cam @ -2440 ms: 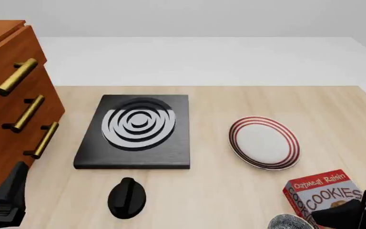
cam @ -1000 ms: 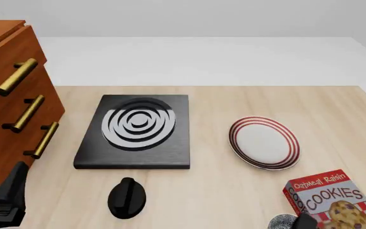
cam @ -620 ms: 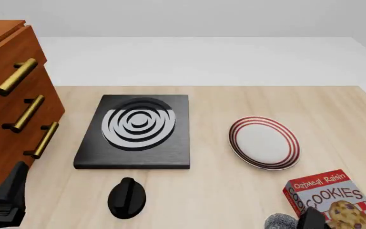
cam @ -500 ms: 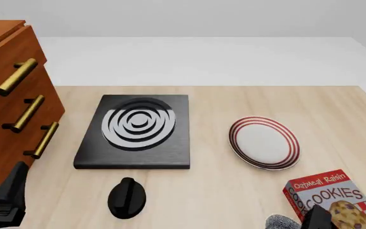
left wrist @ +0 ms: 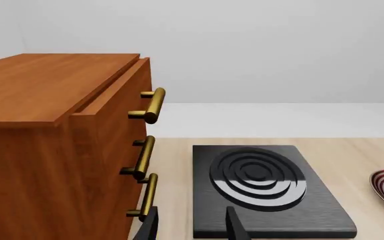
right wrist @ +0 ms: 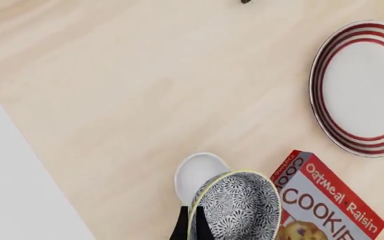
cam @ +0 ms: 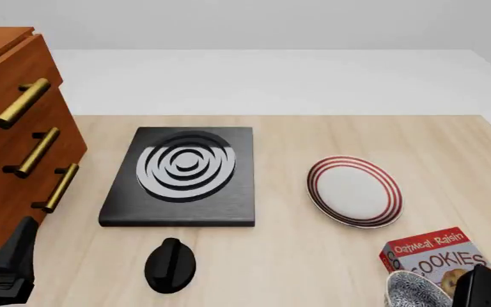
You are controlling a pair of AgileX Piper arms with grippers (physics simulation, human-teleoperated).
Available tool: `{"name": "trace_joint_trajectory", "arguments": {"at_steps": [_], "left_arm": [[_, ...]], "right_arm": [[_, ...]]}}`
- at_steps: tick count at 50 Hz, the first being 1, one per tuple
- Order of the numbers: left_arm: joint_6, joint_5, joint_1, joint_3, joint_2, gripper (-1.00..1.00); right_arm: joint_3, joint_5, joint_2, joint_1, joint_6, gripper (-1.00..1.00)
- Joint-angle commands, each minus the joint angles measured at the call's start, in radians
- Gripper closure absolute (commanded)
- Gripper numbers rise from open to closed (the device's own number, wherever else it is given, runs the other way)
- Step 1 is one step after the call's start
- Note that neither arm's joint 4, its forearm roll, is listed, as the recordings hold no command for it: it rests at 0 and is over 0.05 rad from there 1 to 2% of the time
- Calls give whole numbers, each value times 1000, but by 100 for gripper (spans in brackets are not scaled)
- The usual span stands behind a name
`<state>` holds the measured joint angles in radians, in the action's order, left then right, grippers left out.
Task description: Pick the akita bowl on the ramekin and place it on the plate.
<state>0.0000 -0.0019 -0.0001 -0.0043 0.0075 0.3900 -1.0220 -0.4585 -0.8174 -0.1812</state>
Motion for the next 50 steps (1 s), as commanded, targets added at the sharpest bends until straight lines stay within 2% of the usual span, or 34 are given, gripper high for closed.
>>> {"name": "trace_joint_trajectory", "arguments": {"at_steps": [1, 6, 14, 20, 27, 33, 45, 50], "left_arm": [[0, 0, 0, 0, 0, -100], [0, 0, 0, 0, 0, -100], [0, 0, 0, 0, 0, -100], [0, 0, 0, 0, 0, -100], [0, 0, 0, 0, 0, -100], [0, 0, 0, 0, 0, -100], [0, 0, 0, 0, 0, -100], [0, 0, 0, 0, 0, -100]], "right_arm": [[90, -149, 93, 86, -99, 100], [130, -191, 112, 123, -151, 100], [157, -195, 114, 153, -176, 100], [194, -196, 116, 221, -243, 100], [223, -195, 93, 244, -259, 100], [244, -135, 28, 257, -262, 100], [305, 82, -200, 284, -287, 100], [346, 146, -292, 283, -270, 100]]}}
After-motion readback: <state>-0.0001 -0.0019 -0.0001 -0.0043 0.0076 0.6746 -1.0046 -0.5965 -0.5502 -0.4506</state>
